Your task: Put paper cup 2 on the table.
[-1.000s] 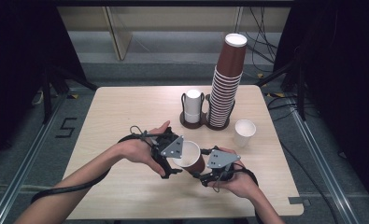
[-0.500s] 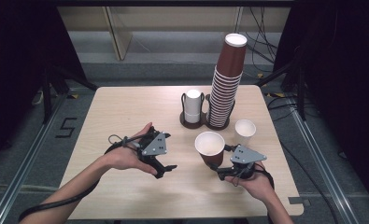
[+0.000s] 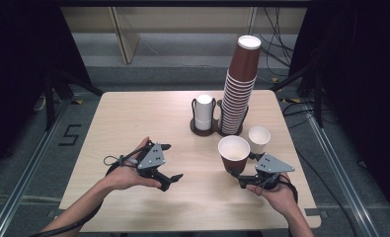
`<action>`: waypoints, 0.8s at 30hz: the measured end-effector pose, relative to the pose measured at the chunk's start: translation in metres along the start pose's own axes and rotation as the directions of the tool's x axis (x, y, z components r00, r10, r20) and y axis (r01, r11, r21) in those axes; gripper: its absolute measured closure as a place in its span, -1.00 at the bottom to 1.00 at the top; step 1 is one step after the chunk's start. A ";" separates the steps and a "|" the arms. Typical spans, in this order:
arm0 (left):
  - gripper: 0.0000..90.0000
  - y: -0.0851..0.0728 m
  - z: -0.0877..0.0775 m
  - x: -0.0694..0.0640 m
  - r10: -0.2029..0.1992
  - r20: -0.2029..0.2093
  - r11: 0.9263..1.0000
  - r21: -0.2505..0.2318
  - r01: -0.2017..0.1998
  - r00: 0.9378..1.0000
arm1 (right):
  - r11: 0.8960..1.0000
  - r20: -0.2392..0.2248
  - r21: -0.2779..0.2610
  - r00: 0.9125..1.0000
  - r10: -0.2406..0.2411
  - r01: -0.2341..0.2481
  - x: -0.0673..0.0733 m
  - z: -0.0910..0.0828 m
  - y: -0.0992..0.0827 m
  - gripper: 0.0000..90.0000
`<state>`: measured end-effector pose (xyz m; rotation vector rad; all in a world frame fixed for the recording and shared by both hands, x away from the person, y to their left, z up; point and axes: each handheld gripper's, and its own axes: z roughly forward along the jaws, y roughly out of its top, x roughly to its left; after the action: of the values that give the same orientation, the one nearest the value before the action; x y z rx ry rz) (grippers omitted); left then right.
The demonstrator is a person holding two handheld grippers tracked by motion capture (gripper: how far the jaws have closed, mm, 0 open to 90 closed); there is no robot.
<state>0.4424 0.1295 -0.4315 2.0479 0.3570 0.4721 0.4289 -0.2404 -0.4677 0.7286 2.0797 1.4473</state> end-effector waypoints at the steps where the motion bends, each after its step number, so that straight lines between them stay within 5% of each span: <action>1: -0.98 -0.003 0.000 0.000 -0.007 -0.010 1.000 -0.008 0.006 1.000 | 1.000 0.004 -0.012 1.000 -0.011 0.011 -0.002 -0.001 0.000 -0.50; 10: -0.96 -0.025 -0.003 -0.004 -0.116 -0.100 0.991 -0.082 0.108 0.988 | 0.999 0.068 -0.035 0.997 0.026 -0.023 -0.012 -0.019 -0.004 -0.50; 13: -0.95 -0.035 -0.002 -0.004 -0.180 -0.133 0.978 -0.129 0.163 0.975 | 0.998 0.099 -0.042 0.993 0.060 -0.056 -0.018 -0.030 -0.009 -0.50; 14: -0.95 -0.035 -0.002 -0.004 -0.180 -0.133 0.978 -0.129 0.163 0.975 | 0.998 0.113 -0.045 0.992 0.053 -0.048 -0.021 -0.033 -0.010 -0.50; 16: -0.95 -0.039 -0.003 -0.003 -0.222 -0.152 0.970 -0.136 0.202 0.963 | 0.996 0.130 -0.071 0.989 0.064 -0.055 -0.024 -0.036 -0.013 -0.50; 24: -0.95 -0.040 -0.002 -0.003 -0.236 -0.186 0.964 -0.166 0.206 0.954 | 0.993 0.202 -0.084 0.974 0.103 -0.088 -0.037 -0.055 -0.023 -0.50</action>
<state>0.4363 0.1493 -0.4665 1.7966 0.6504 0.5551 0.4162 -0.3089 -0.4686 0.9188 1.8463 1.4268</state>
